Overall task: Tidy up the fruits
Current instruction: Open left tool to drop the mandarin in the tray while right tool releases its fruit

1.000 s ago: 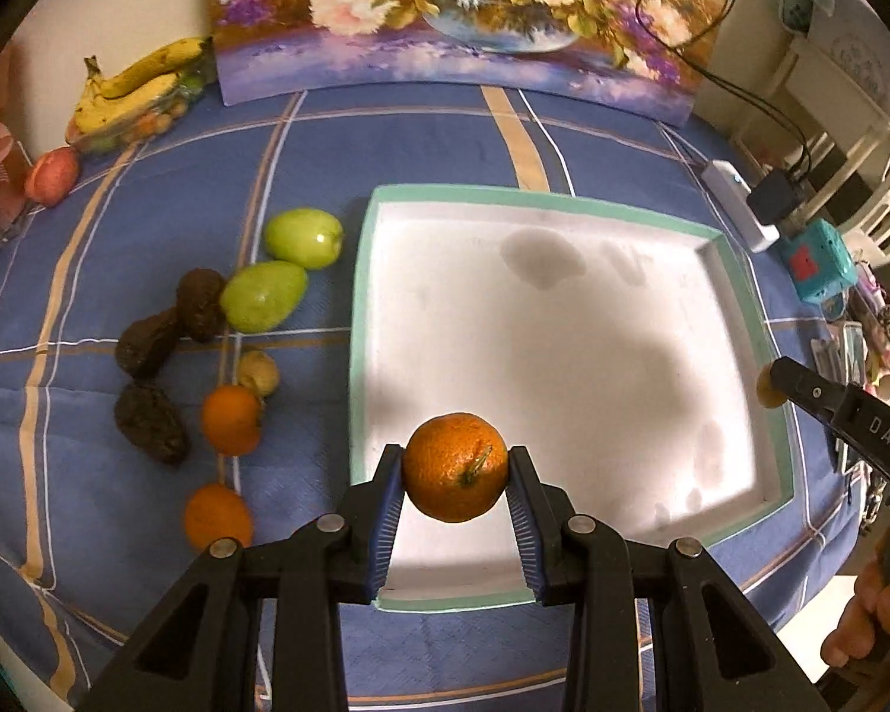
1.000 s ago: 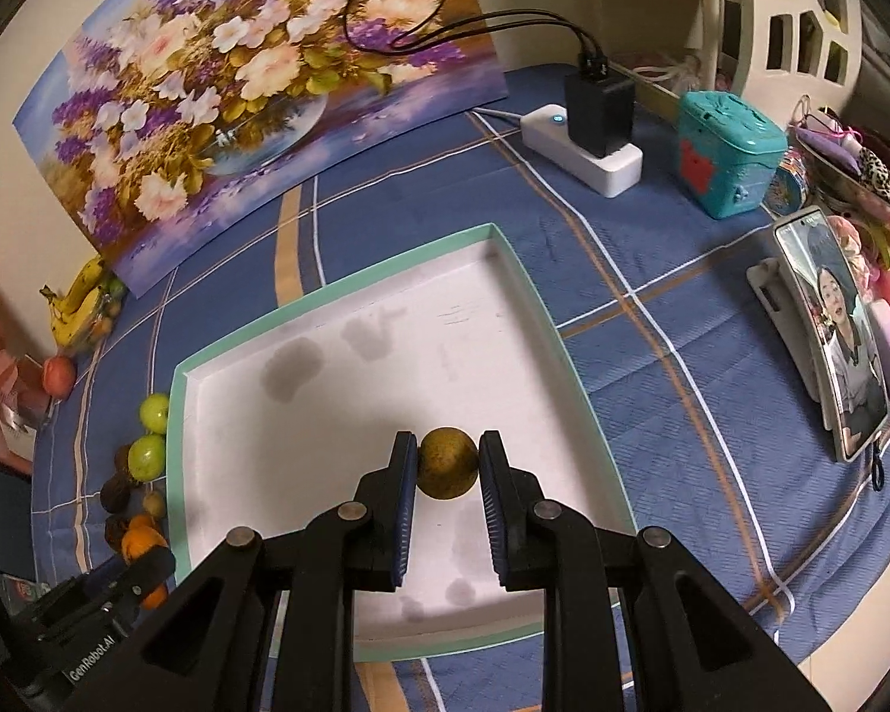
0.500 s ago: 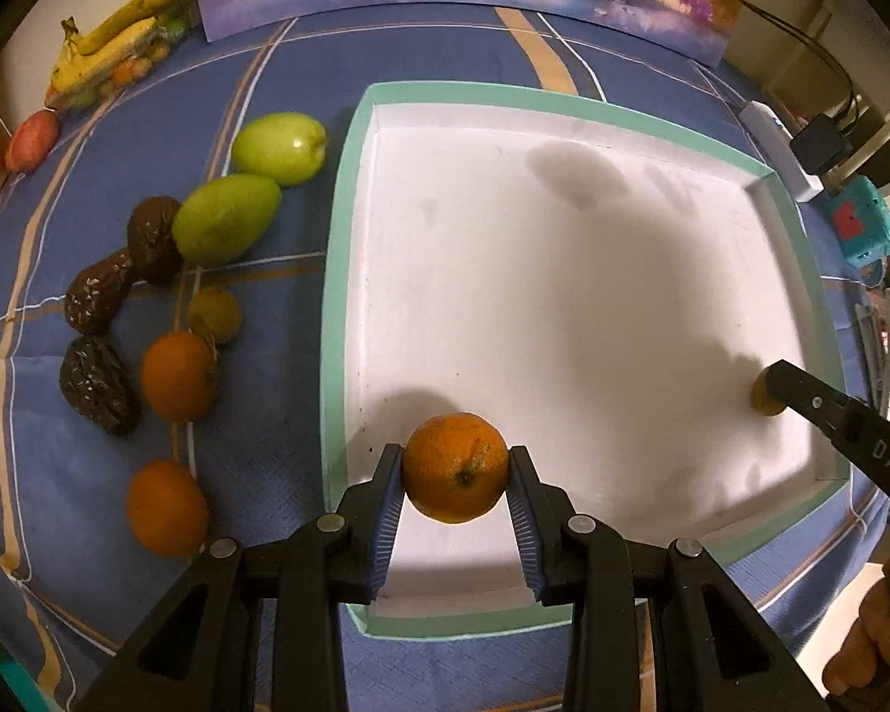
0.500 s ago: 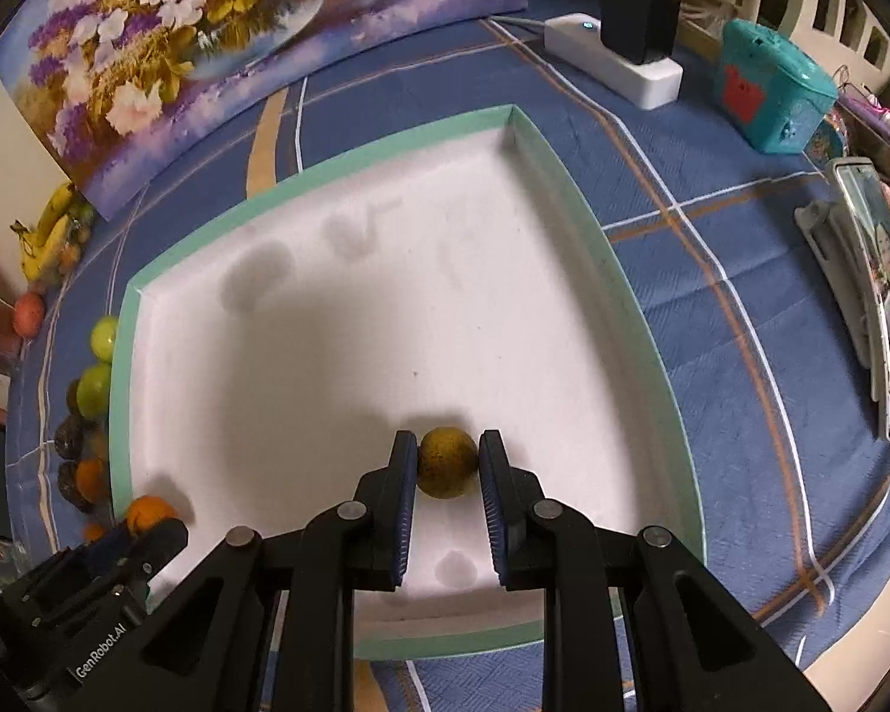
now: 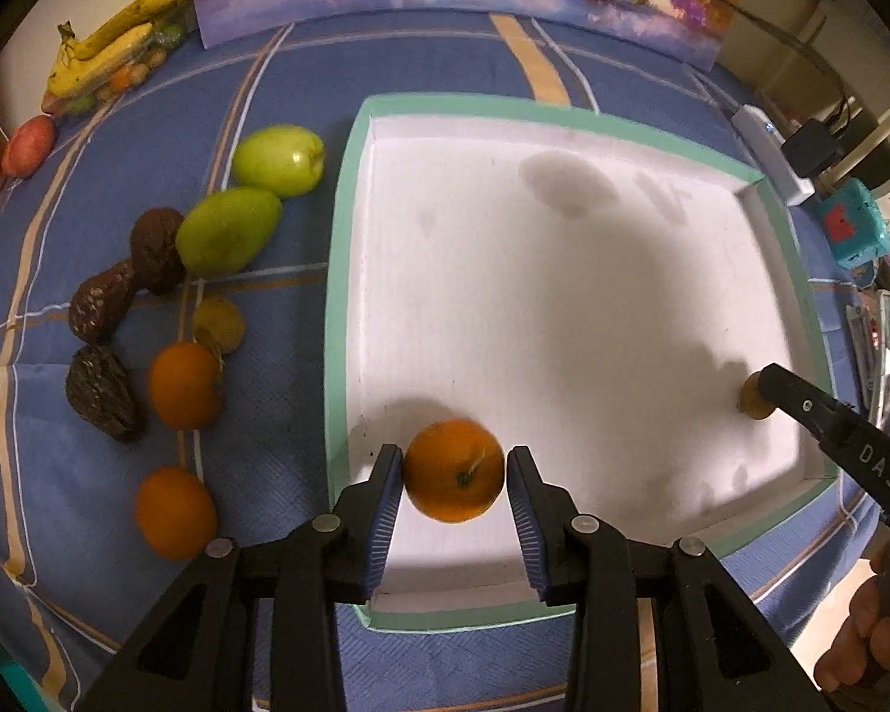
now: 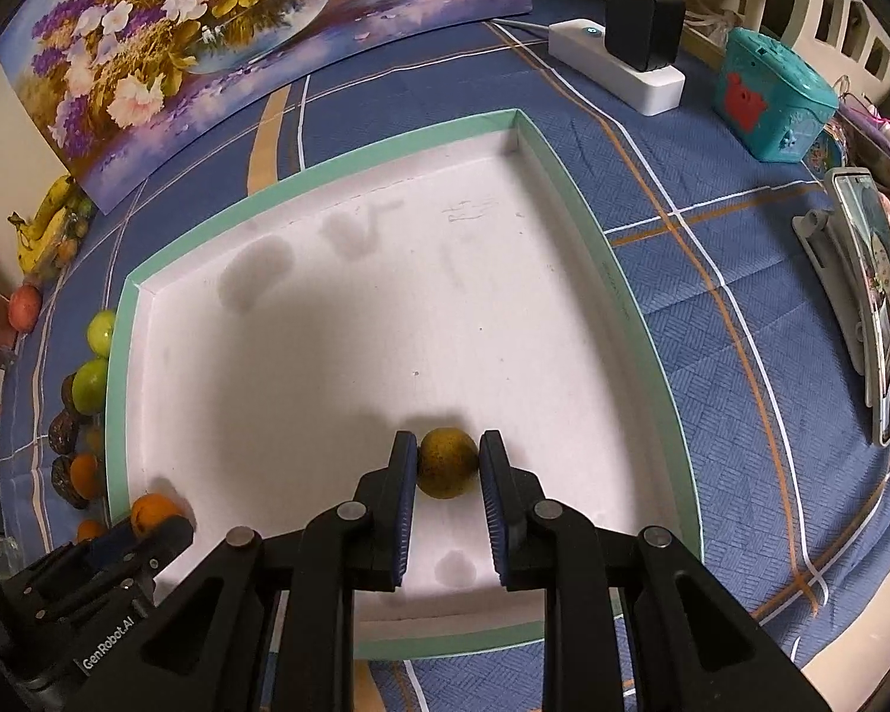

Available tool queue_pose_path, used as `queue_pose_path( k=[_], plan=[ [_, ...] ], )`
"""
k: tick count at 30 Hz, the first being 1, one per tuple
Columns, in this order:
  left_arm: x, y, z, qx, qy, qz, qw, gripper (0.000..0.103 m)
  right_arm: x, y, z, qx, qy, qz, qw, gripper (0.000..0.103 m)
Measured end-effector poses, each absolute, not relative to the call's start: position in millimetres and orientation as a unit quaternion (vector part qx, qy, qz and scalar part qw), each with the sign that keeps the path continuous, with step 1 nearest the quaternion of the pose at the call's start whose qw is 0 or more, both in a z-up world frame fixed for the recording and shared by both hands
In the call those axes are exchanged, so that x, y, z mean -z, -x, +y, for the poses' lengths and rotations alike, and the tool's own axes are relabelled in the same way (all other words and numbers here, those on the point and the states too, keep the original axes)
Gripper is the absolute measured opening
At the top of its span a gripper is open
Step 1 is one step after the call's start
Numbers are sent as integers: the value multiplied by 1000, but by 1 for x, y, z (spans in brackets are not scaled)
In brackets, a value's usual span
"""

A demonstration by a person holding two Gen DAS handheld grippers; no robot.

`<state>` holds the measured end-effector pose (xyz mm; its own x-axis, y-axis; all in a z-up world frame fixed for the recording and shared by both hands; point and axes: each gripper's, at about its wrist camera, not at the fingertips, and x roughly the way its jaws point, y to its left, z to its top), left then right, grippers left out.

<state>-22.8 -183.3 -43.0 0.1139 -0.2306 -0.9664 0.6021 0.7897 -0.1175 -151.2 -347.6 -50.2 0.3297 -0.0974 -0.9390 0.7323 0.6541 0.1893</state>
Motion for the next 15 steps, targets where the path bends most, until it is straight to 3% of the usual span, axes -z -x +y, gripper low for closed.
queue_pose_path(
  k=[15],
  plan=[
    [-11, 7, -155, 279, -115, 558, 773, 43, 8, 150, -332, 280, -283, 473, 786, 23]
  ],
)
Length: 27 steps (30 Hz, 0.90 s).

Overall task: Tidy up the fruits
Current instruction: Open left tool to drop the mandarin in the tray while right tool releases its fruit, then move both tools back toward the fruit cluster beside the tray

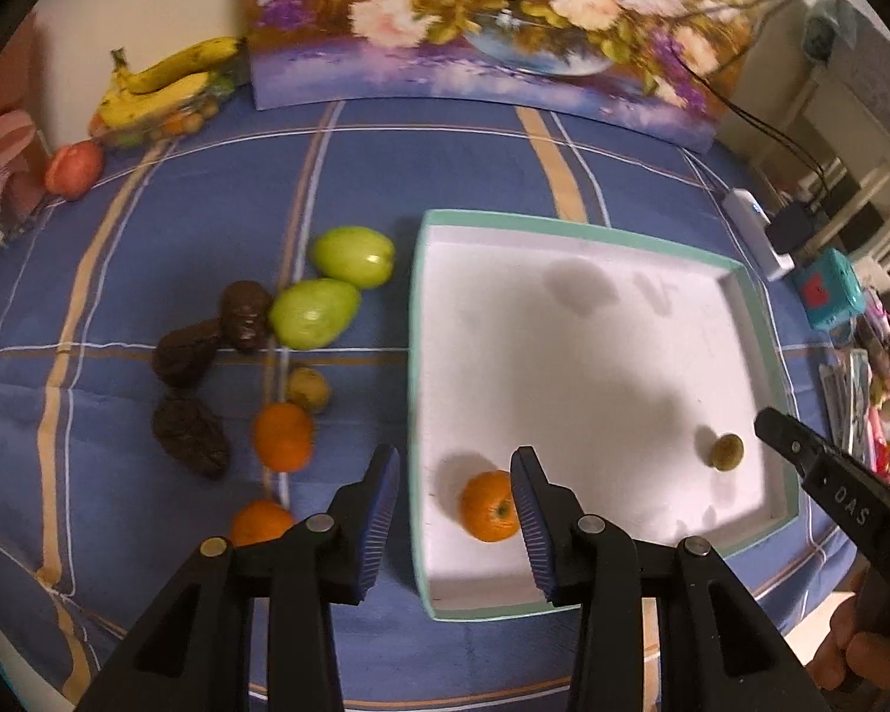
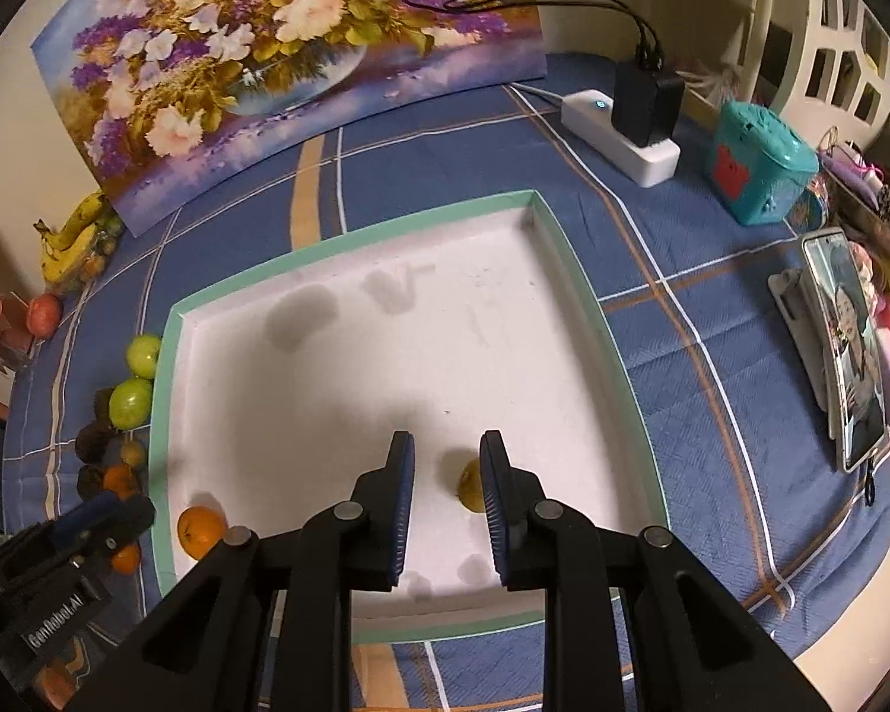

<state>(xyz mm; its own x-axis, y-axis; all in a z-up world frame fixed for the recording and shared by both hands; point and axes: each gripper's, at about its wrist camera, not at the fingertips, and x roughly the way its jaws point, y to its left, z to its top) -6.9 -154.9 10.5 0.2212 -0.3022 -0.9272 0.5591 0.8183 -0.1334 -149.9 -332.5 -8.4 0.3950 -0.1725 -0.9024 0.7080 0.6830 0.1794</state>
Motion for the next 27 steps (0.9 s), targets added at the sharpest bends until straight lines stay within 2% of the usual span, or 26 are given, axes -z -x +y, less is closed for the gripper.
queue_pose_path(
  k=[7, 8, 9, 11, 12, 14, 16, 17, 18, 20, 24, 25, 27],
  plan=[
    [-9, -7, -131, 253, -97, 564, 780, 43, 10, 146, -327, 276, -281, 479, 785, 23],
    [-8, -9, -128, 251, -95, 565, 780, 45, 10, 146, -326, 276, -281, 479, 784, 23],
    [-7, -11, -127, 248, -94, 566, 781, 62, 10, 145, -326, 275, -281, 479, 785, 23],
    [-6, -15, -122, 230, -96, 563, 788, 84, 10, 144, -325, 274, -278, 479, 786, 23],
    [-5, -16, -120, 222, -100, 561, 791, 85, 10, 143, -323, 274, -275, 480, 787, 25],
    [-4, -19, -117, 208, -109, 559, 795, 87, 12, 141, -322, 275, -269, 483, 786, 54],
    [-1, -23, -113, 194, -108, 560, 798, 99, 14, 139, -320, 273, -265, 484, 788, 65],
    [2, -24, -111, 189, -107, 562, 798, 103, 15, 137, -318, 271, -261, 486, 789, 67],
    [3, -26, -108, 184, -106, 562, 799, 103, 15, 136, -317, 271, -258, 486, 790, 69],
    [5, -28, -104, 174, -106, 564, 800, 103, 17, 135, -315, 272, -250, 485, 792, 85],
    [7, -31, -98, 162, -105, 562, 804, 103, 20, 133, -311, 271, -244, 482, 796, 92],
    [7, -32, -97, 160, -104, 561, 806, 103, 21, 132, -310, 272, -243, 484, 796, 97],
    [5, -33, -95, 157, -101, 559, 808, 103, 23, 132, -309, 272, -240, 482, 797, 98]
  ],
)
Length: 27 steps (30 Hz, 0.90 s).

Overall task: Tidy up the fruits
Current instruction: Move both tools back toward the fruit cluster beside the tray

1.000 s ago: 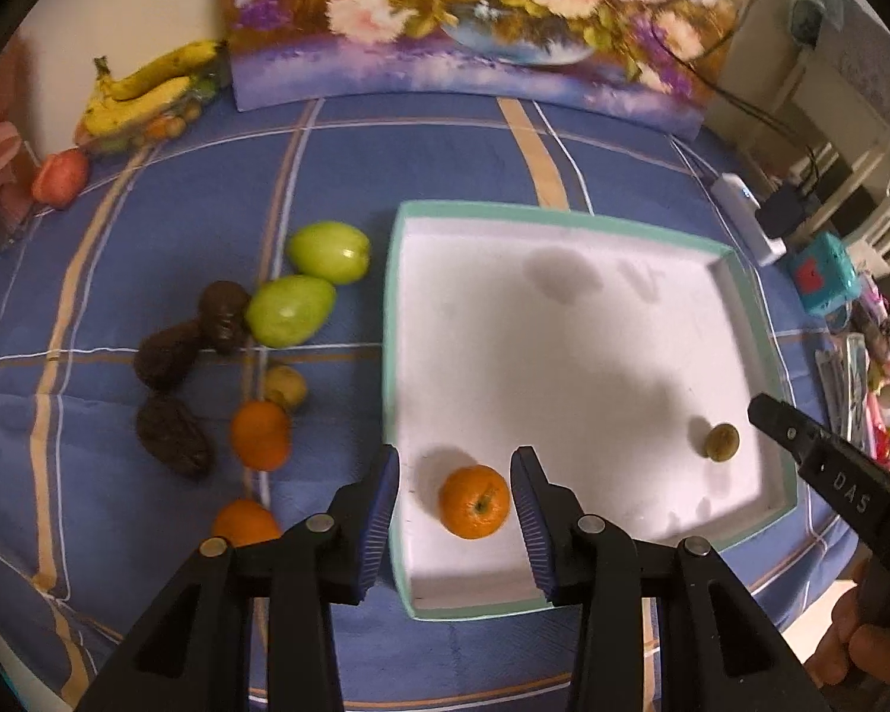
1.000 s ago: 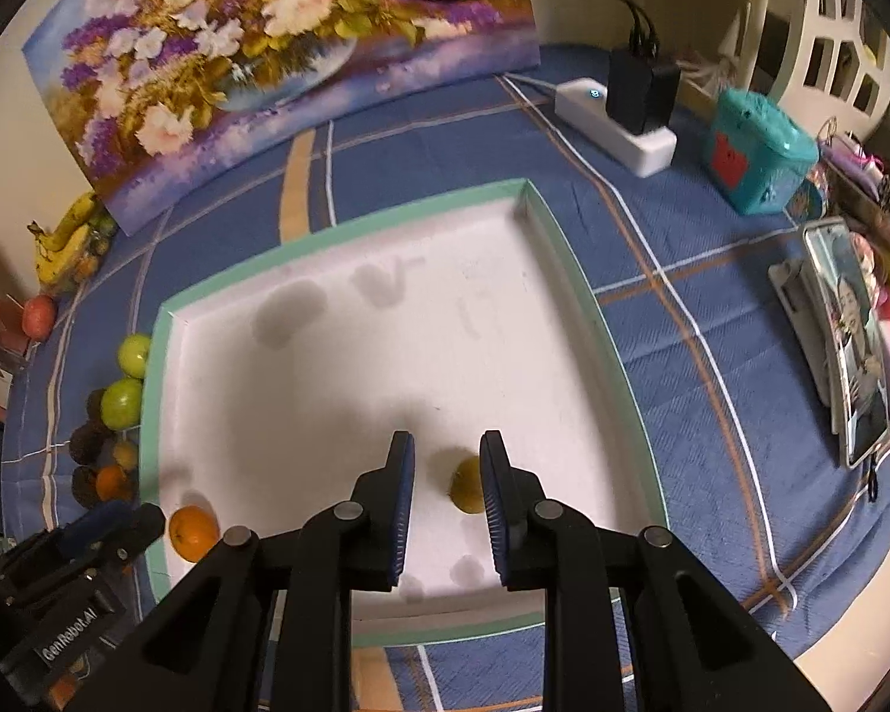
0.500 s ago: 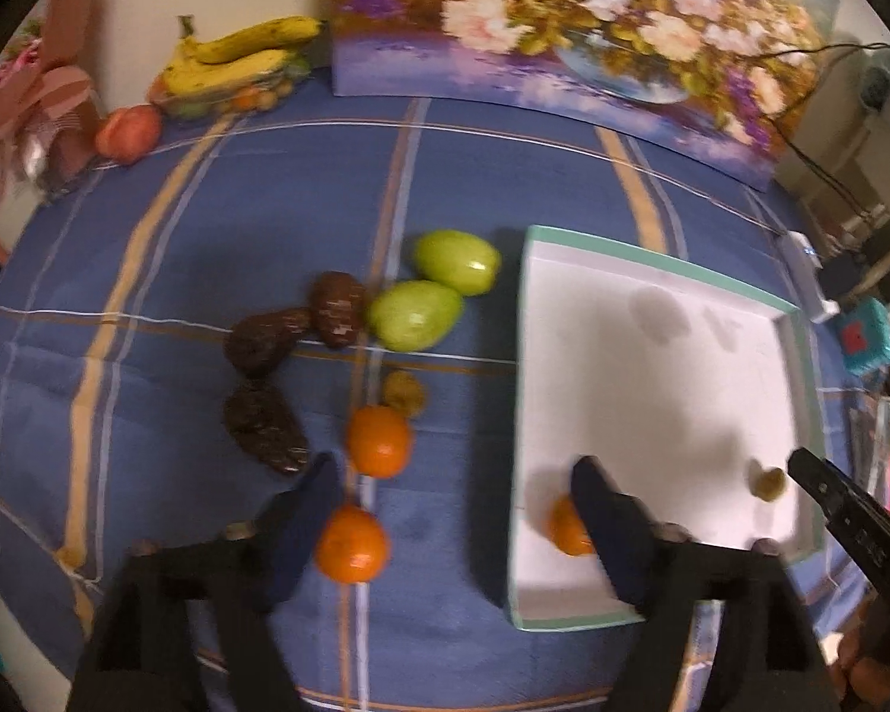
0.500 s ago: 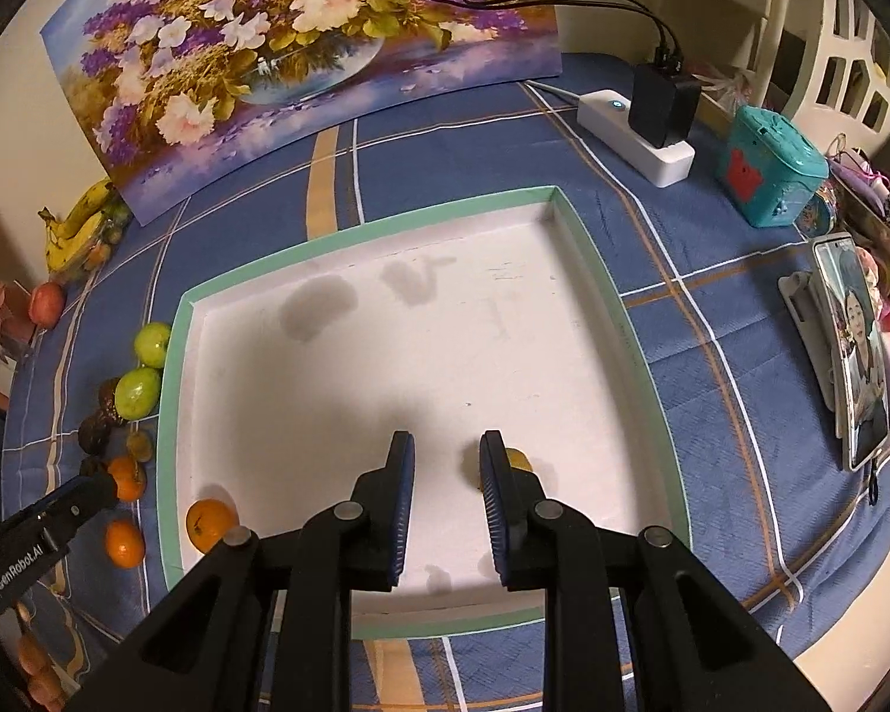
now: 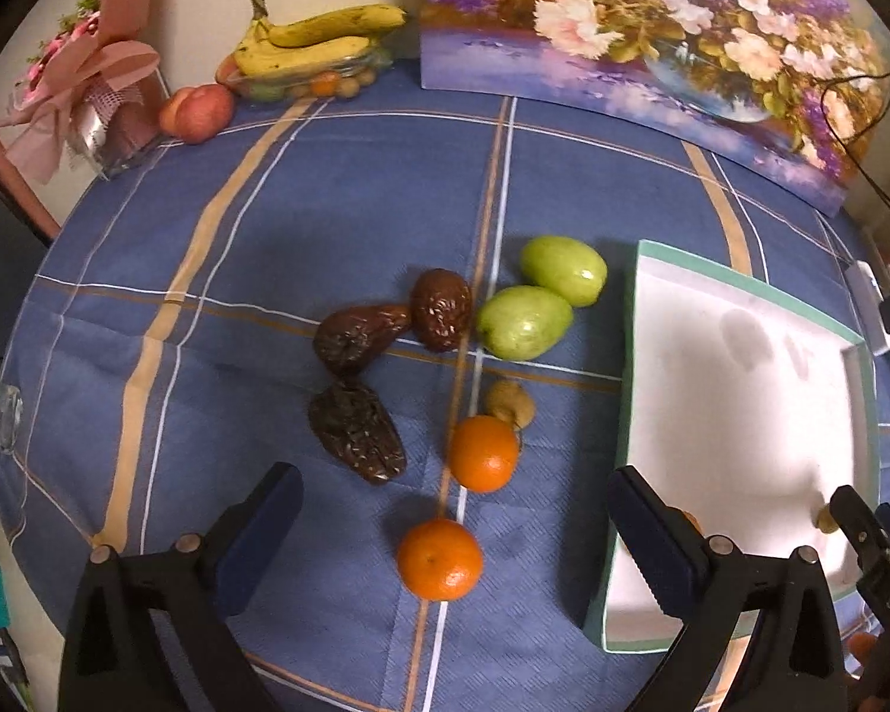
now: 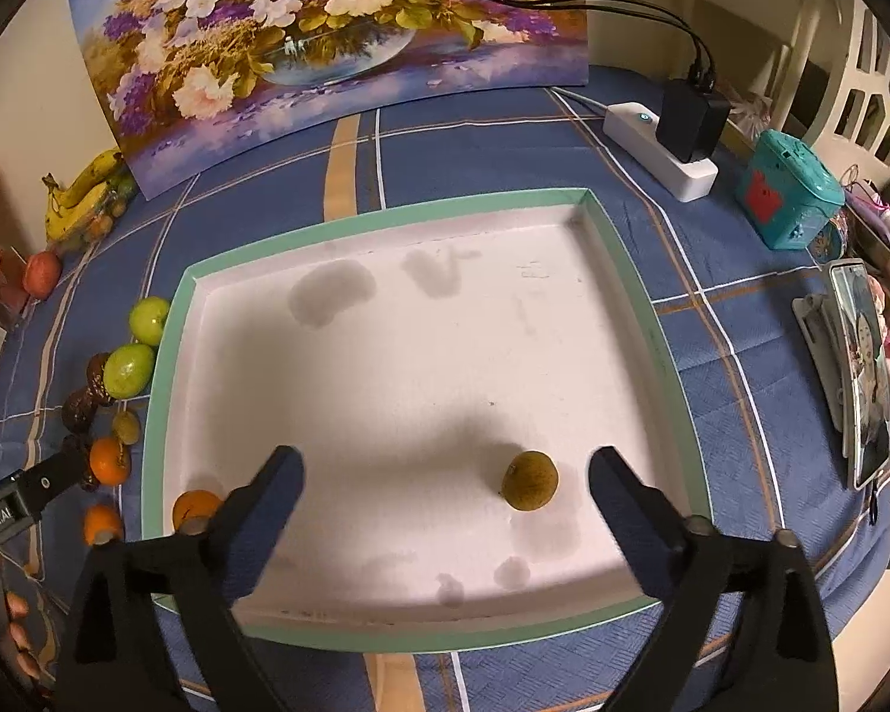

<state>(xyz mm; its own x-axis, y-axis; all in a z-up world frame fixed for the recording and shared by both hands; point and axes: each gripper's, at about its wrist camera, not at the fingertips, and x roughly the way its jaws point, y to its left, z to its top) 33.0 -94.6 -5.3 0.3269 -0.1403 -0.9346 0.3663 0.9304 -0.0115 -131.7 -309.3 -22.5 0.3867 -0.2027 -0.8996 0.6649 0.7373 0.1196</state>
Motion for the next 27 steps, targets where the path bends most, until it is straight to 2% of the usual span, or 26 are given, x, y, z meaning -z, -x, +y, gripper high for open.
queue_pose_path(
  k=[15, 27],
  plan=[
    [2, -55, -62, 121, -81, 550, 822, 103, 10, 114, -282, 260, -180, 436, 843, 98],
    [-16, -83, -1, 74, -31, 516, 853, 103, -2, 74, -239, 161, -219, 426, 863, 98]
  ],
)
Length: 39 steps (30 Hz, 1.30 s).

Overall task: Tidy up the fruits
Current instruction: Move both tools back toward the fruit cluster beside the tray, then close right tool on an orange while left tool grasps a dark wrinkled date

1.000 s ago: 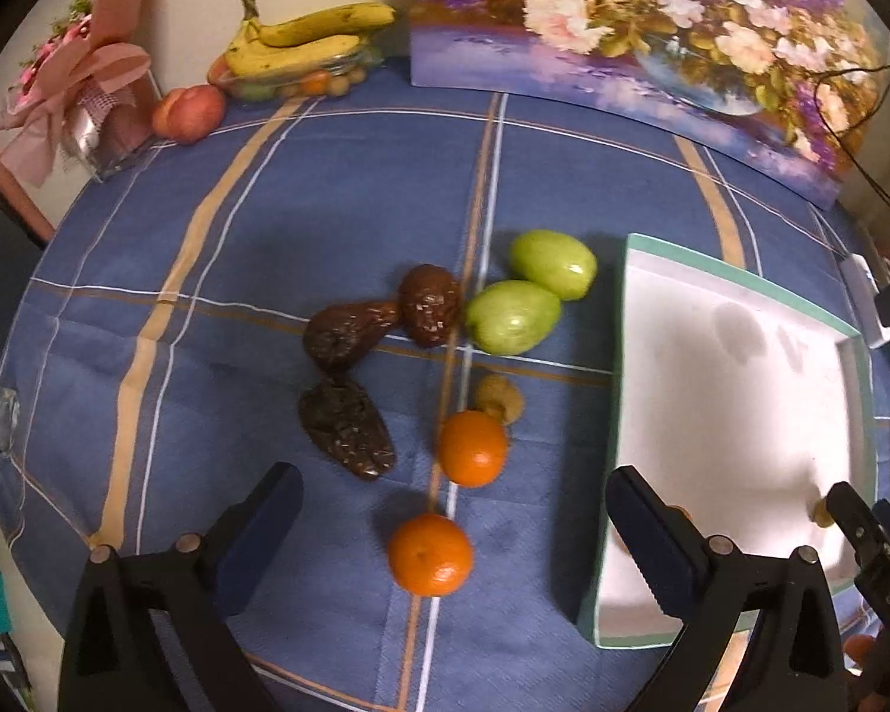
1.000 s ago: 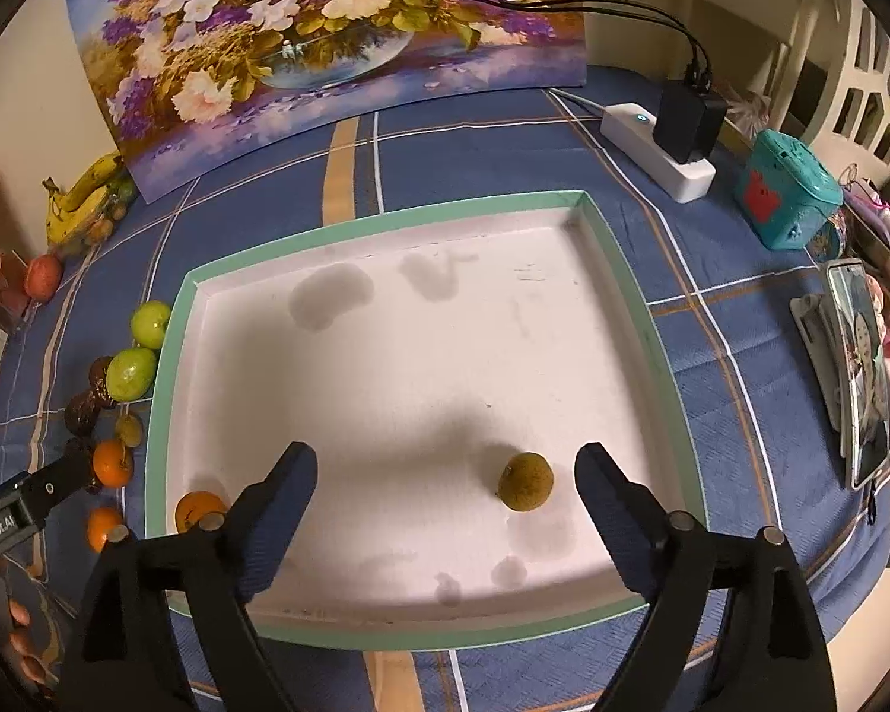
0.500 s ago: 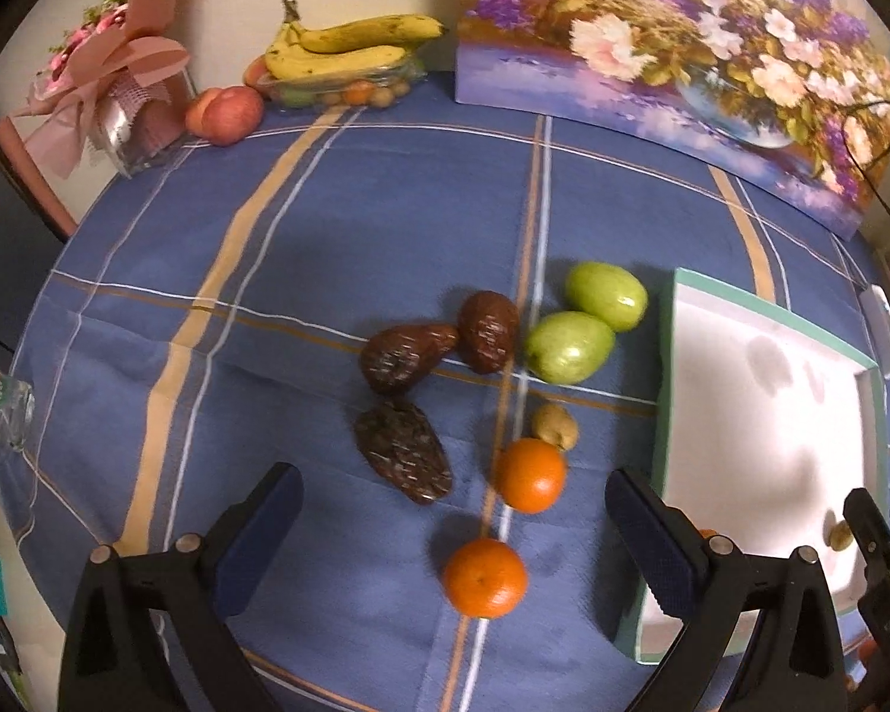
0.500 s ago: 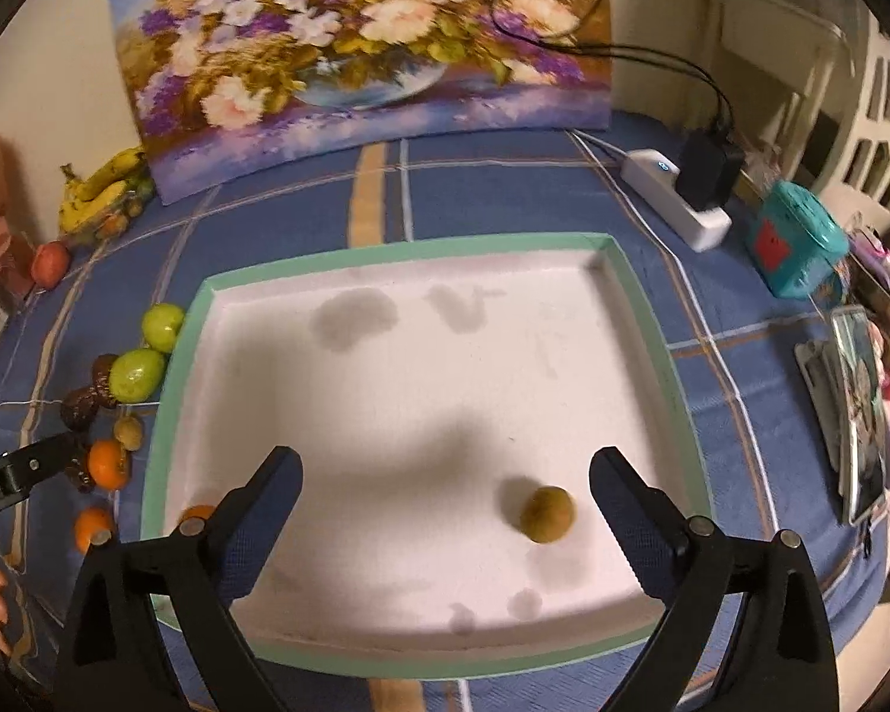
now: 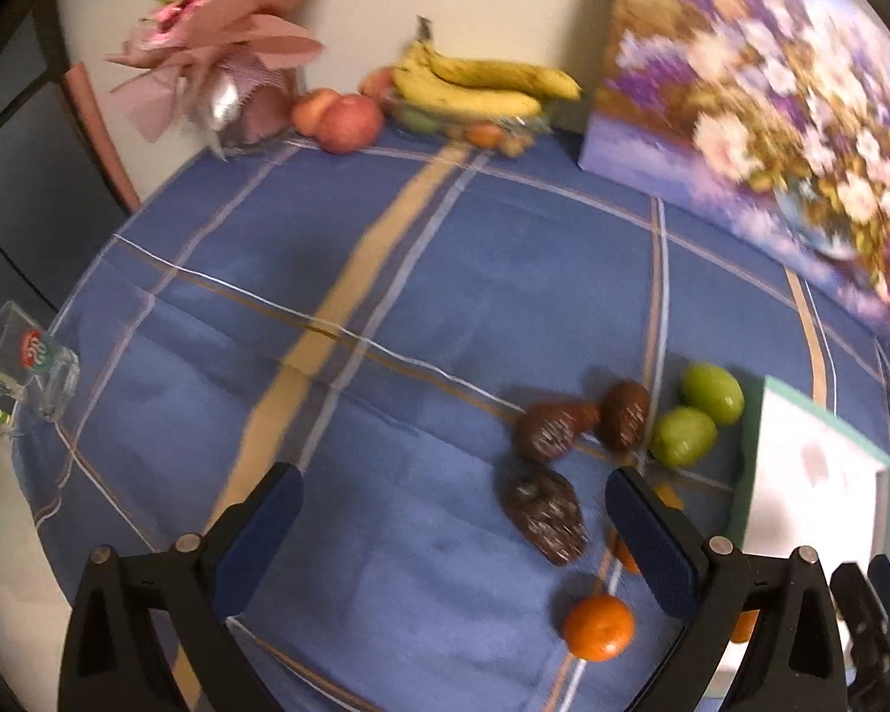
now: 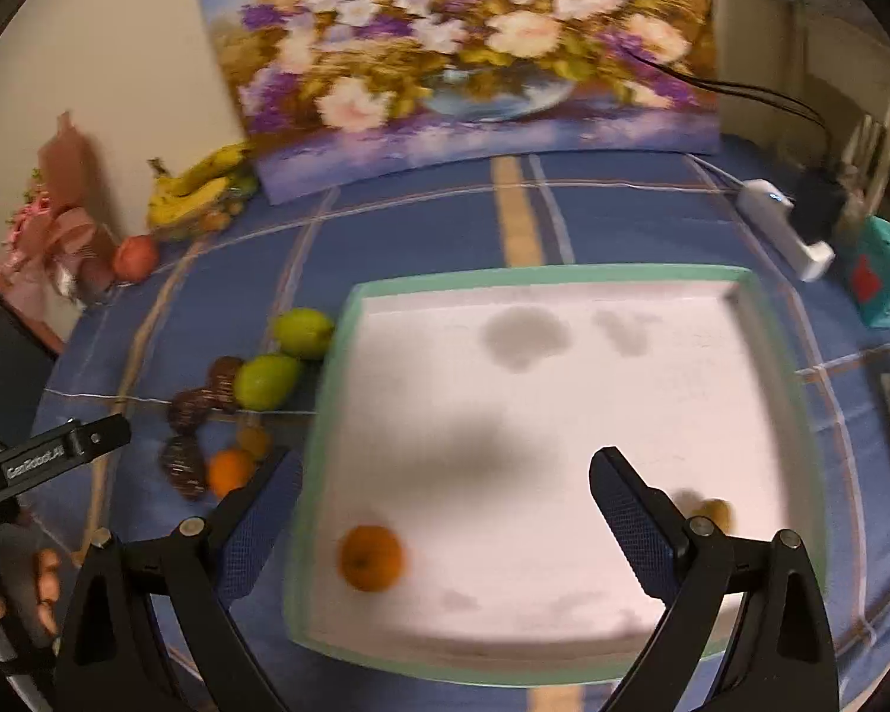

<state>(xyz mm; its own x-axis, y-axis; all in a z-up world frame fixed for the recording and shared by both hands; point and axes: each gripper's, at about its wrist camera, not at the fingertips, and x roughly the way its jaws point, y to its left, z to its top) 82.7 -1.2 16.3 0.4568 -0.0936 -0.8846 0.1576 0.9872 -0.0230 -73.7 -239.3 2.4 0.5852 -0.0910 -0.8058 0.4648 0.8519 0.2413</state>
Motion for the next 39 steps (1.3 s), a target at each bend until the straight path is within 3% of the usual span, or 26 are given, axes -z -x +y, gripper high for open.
queue_pose_path(
  k=[13, 15, 17, 21, 23, 39],
  plan=[
    [-27, -98, 32, 87, 32, 510, 855, 103, -28, 24, -181, 79, -197, 399, 892, 97],
    [-24, -100, 29, 90, 35, 515, 851, 103, -26, 16, -176, 73, -197, 405, 890, 92],
    [-21, -102, 25, 95, 39, 522, 847, 102, -22, 9, -171, 68, -194, 415, 886, 71],
    [-9, -107, 18, 102, 43, 540, 835, 102, -9, -5, -162, 62, -181, 441, 877, 69],
    [3, -110, 13, 104, 43, 555, 824, 99, -2, -9, -160, 57, -182, 452, 872, 59],
    [49, -118, -9, 119, 54, 614, 779, 86, 54, -31, -145, 40, -186, 527, 828, 35]
  ],
)
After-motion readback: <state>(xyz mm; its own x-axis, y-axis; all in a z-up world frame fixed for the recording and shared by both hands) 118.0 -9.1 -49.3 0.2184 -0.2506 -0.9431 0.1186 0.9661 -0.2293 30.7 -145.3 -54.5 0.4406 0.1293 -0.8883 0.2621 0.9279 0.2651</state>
